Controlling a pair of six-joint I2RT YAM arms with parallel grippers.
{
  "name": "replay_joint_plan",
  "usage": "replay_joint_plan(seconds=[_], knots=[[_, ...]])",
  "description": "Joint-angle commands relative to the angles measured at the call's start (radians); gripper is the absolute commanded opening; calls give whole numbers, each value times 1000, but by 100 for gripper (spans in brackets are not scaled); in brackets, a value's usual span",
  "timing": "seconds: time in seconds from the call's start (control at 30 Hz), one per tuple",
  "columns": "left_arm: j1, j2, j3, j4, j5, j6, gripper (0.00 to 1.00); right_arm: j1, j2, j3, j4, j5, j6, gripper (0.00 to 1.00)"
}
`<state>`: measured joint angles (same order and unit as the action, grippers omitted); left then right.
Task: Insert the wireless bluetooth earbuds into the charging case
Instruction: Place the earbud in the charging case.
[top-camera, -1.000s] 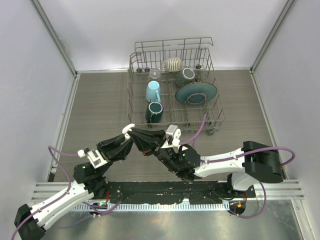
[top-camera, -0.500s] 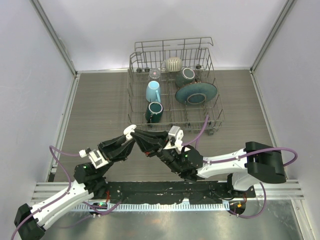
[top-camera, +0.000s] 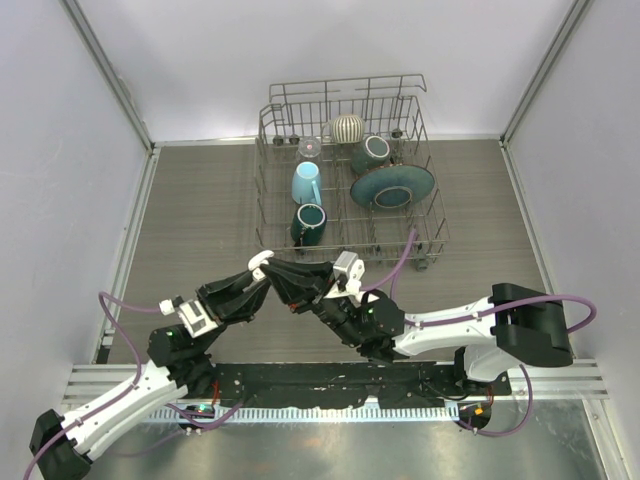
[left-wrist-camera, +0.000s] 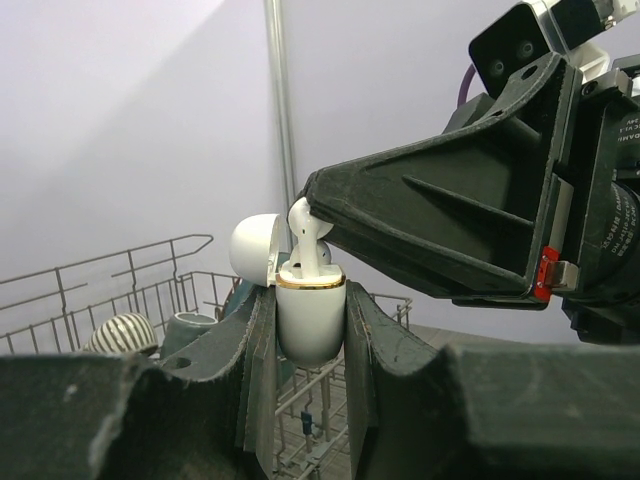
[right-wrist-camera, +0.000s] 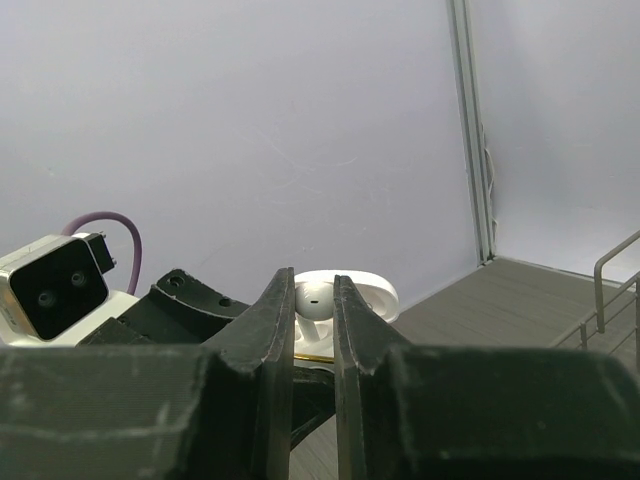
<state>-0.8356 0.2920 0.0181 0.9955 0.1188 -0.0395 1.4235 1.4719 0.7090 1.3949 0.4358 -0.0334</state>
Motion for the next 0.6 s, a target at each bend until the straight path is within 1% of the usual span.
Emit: replay_joint_plan(seconds=[0.0, 0.37, 0.57], knots=[[4, -20, 22, 69, 4, 27, 0, 11, -12, 40, 246, 1, -34, 1], [4, -34, 2, 68, -25, 29, 0, 9, -27, 58, 262, -31, 0, 1], [4, -40, -1, 68, -34, 30, 0, 9, -36, 63, 271, -32, -11, 1]])
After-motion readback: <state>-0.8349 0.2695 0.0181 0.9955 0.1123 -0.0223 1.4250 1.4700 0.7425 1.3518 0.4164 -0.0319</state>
